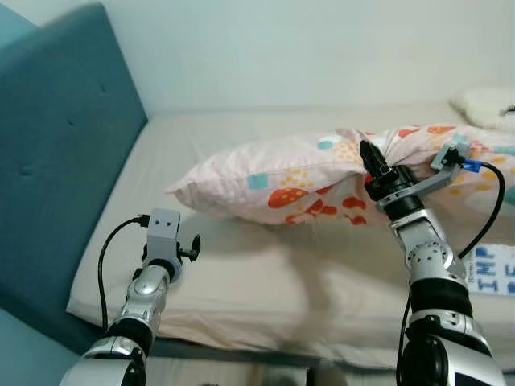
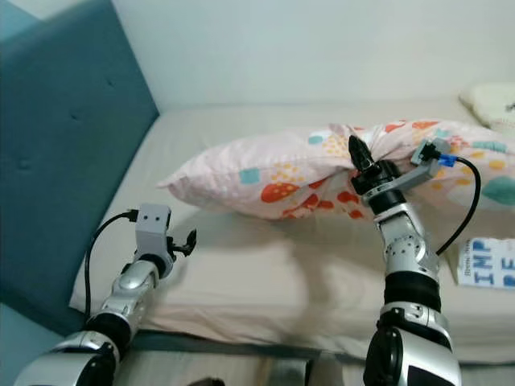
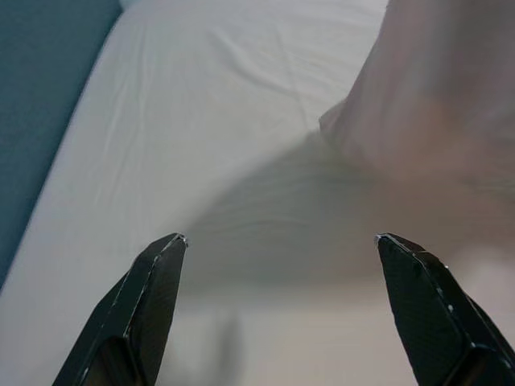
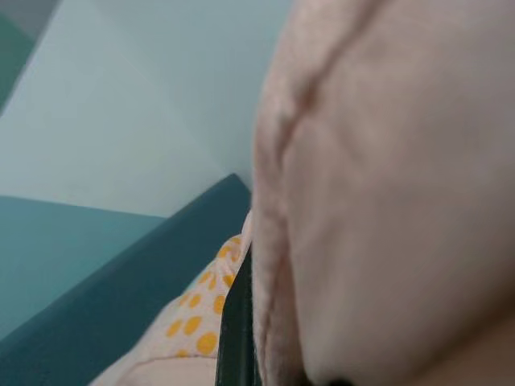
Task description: Clean up the room
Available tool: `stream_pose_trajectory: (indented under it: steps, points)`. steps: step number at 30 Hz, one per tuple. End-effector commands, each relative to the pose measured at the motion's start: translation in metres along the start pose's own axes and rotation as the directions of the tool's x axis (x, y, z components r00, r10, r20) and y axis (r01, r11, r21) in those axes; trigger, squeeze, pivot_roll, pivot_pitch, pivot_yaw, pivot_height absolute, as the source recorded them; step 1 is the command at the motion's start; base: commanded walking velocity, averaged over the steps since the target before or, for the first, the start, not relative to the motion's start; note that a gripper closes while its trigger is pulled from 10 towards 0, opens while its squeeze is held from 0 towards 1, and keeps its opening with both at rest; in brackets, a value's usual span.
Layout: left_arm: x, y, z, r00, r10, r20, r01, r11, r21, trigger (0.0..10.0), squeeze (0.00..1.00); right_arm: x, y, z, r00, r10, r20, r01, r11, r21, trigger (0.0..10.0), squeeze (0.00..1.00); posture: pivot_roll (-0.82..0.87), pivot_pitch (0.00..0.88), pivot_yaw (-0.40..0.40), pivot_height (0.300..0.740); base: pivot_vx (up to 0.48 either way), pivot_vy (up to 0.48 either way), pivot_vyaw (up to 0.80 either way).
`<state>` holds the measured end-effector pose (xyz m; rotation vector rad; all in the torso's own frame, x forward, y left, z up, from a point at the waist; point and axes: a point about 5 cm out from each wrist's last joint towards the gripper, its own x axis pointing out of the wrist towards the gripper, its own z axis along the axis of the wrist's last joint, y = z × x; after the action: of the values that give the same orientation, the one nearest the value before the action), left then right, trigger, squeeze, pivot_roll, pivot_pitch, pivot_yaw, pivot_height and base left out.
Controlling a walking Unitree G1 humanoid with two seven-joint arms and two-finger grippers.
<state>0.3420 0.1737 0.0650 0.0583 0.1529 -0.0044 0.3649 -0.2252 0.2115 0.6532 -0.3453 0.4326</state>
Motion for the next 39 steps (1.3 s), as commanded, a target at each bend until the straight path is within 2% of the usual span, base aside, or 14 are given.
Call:
stream_pose_trajectory:
  steps: [1, 9, 13, 15, 17, 18, 20, 23, 27, 30, 34, 36, 38, 39]
  points:
    - [-0.006, 0.01, -0.014, 0.997, 0.037, -0.063, -0.039, 0.999, -0.016, 10.0, 0.0, 0.009, 0.013, 0.007, 0.997, 0.075, 0.022, -0.074, 0.997, -0.022, 0.0, 0.0, -0.04, 0.024, 0.059, 0.66, 0.0, 0.0, 0.0]
    - [-0.022, 0.019, -0.044, 0.982, 0.063, -0.176, -0.061, 0.998, 0.019, 10.0, 0.0, 0.009, 0.018, 0.003, 0.995, 0.103, -0.012, -0.103, 0.994, -0.039, 0.0, 0.0, -0.04, 0.025, 0.059, 0.68, 0.0, 0.0, 0.0]
    - [-0.041, 0.028, -0.073, 0.952, 0.091, -0.293, -0.084, 0.996, 0.035, 10.0, 0.0, 0.005, 0.022, -0.01, 0.988, 0.133, -0.08, -0.136, 0.99, -0.036, 0.0, 0.0, -0.04, 0.022, 0.059, 0.695, 0.0, 0.0, 0.0]
    - [-0.041, 0.028, -0.073, 0.952, 0.091, -0.293, -0.084, 0.996, 0.035, 10.0, 0.0, 0.005, 0.022, -0.01, 0.988, 0.133, -0.08, -0.136, 0.99, -0.036, 0.0, 0.0, -0.04, 0.022, 0.059, 0.695, 0.0, 0.0, 0.0]
    - [-0.06, 0.038, -0.096, 0.911, 0.132, -0.39, -0.128, 0.991, 0.038, 10.0, 0.0, 0.0, 0.025, -0.027, 0.977, 0.153, -0.151, -0.159, 0.987, -0.029, 0.0, 0.0, -0.05, 0.019, 0.057, 0.705, 0.0, 0.0, 0.0]
    - [-0.06, 0.038, -0.096, 0.911, 0.132, -0.39, -0.128, 0.991, 0.038, 10.0, 0.0, 0.0, 0.025, -0.027, 0.977, 0.153, -0.151, -0.159, 0.987, -0.029, 0.0, 0.0, -0.05, 0.019, 0.057, 0.705, 0.0, 0.0, 0.0]
    - [-0.079, 0.045, -0.117, 0.864, 0.166, -0.475, -0.159, 0.986, 0.054, 10.0, 0.0, -0.006, 0.025, -0.045, 0.964, 0.153, -0.218, -0.161, 0.987, -0.017, 0.0, 0.0, -0.05, 0.02, 0.056, 0.715, 0.0, 0.0, 0.0]
    - [-0.086, 0.047, -0.123, 0.848, 0.174, -0.5, -0.166, 0.984, 0.06, 10.0, 0.0, -0.009, 0.024, -0.052, 0.96, 0.149, -0.239, -0.155, 0.988, -0.01, 0.0, 0.0, -0.05, 0.02, 0.056, 0.72, 0.0, 0.0, 0.0]
    - [-0.106, 0.048, -0.142, 0.794, 0.184, -0.58, -0.179, 0.982, 0.066, 10.0, 0.0, -0.028, 0.012, -0.091, 0.937, 0.036, -0.346, -0.034, 0.999, 0.01, 0.0, 0.0, -0.05, 0.023, 0.051, 0.735, 0.0, 0.0, 0.0]
    - [-0.115, 0.045, -0.15, 0.766, 0.176, -0.619, -0.172, 0.983, 0.067, 10.0, 0.0, -0.039, 0.011, -0.111, 0.92, 0.009, -0.391, 0.004, 1.0, 0.031, 0.0, 0.0, -0.04, 0.024, 0.052, 0.74, 0.0, 0.0, 0.0]
    - [-0.126, 0.041, -0.16, 0.731, 0.161, -0.663, -0.137, 0.987, 0.088, 10.0, 0.0, -0.045, 0.014, -0.123, 0.906, -0.003, -0.422, 0.015, 1.0, 0.025, 0.0, 0.0, -0.05, 0.024, 0.057, 0.74, 0.0, 0.0, 0.0]
    - [-0.131, 0.041, -0.164, 0.715, 0.159, -0.68, -0.13, 0.987, 0.095, 10.0, 0.0, -0.046, 0.011, -0.125, 0.902, -0.034, -0.431, 0.038, 0.999, 0.001, 0.0, 0.0, -0.05, 0.023, 0.06, 0.74, 0.0, 0.0, 0.0]
    - [-0.146, 0.042, -0.175, 0.664, 0.165, -0.729, -0.119, 0.986, 0.115, 10.0, 0.0, -0.049, -0.01, -0.121, 0.875, -0.242, -0.419, 0.193, 0.969, -0.157, 0.0, 0.0, -0.05, 0.025, 0.061, 0.74, 0.0, 0.0, 0.0]
    - [-0.146, 0.042, -0.175, 0.662, 0.167, -0.731, -0.12, 0.986, 0.116, 10.0, 0.0, -0.049, -0.01, -0.12, 0.873, -0.252, -0.418, 0.197, 0.965, -0.171, 0.0, 0.0, -0.05, 0.025, 0.061, 0.74, 0.0, 0.0, 0.0]
